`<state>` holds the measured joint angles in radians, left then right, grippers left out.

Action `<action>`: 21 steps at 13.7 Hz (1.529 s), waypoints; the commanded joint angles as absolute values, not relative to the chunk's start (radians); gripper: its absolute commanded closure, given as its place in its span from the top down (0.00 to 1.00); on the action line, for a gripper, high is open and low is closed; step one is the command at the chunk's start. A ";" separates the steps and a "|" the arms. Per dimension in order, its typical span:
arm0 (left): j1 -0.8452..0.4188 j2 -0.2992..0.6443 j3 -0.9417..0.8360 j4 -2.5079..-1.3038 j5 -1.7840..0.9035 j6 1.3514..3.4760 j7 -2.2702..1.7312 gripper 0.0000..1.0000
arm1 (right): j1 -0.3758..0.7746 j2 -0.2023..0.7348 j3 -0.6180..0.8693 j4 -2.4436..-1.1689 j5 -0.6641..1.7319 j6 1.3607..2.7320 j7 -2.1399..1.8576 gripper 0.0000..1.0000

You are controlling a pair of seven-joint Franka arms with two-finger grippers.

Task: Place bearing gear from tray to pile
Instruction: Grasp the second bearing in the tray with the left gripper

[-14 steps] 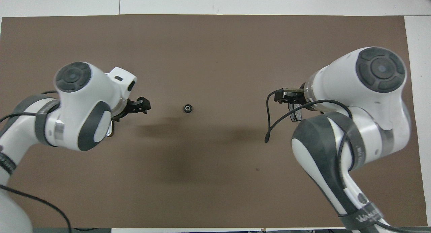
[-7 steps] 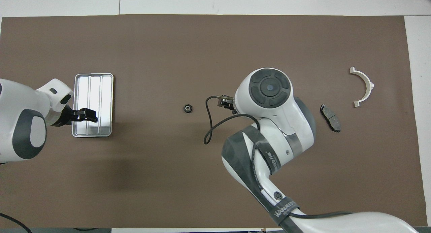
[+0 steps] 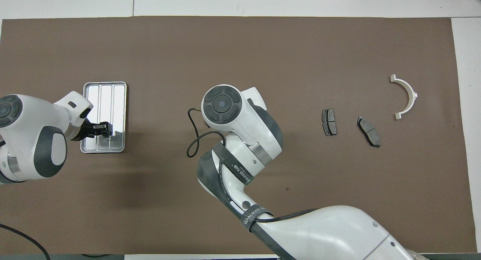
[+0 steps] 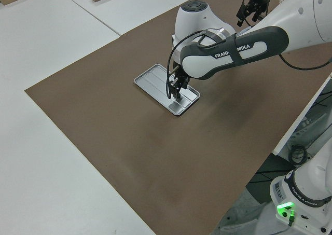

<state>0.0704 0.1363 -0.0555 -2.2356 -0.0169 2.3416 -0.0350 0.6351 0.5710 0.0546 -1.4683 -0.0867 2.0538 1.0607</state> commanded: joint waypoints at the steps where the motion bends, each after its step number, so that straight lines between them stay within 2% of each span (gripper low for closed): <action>1: 0.072 0.147 -0.055 -2.247 -0.023 2.373 -0.043 0.56 | 0.647 0.693 0.049 -1.307 -0.110 2.002 1.092 0.95; 4: 0.069 0.161 -0.055 -2.247 -0.023 2.390 -0.044 0.50 | 0.661 0.759 0.048 -1.211 -0.110 1.971 1.104 0.98; 7: 0.066 0.161 -0.057 -2.241 -0.023 2.367 -0.046 0.00 | 0.683 0.830 0.043 -1.115 -0.110 1.953 1.123 1.00; 10: 0.058 0.149 -0.058 -2.186 -0.025 2.251 -0.092 0.00 | 0.695 0.857 0.045 -1.115 -0.112 1.971 1.124 1.00; 12: 0.058 0.132 -0.061 -2.107 -0.025 2.121 -0.107 0.00 | 0.703 0.883 0.046 -1.115 -0.129 1.991 1.124 1.00; 16: 0.058 0.100 -0.063 -2.005 -0.028 1.952 -0.110 0.00 | 0.701 0.884 0.049 -1.115 -0.129 1.970 1.123 1.00; 17: 0.058 0.094 -0.063 -2.000 -0.034 1.938 -0.113 0.00 | 0.701 0.884 0.049 -1.115 -0.127 1.968 1.123 0.97; 18: 0.058 0.087 -0.064 -2.003 -0.035 1.940 -0.130 0.00 | 0.700 0.884 0.048 -1.114 -0.126 1.971 1.123 0.89; 19: 0.057 0.087 -0.064 -2.005 -0.035 1.947 -0.150 0.00 | 0.693 0.884 0.049 -1.114 -0.123 1.971 1.123 0.74; 20: 0.057 0.089 -0.064 -2.003 -0.037 1.945 -0.156 0.00 | 0.690 0.884 0.049 -1.114 -0.121 1.979 1.124 0.51; 21: 0.051 0.089 -0.066 -2.003 -0.037 1.945 -0.161 0.00 | 0.690 0.884 0.049 -1.114 -0.121 1.983 1.124 0.41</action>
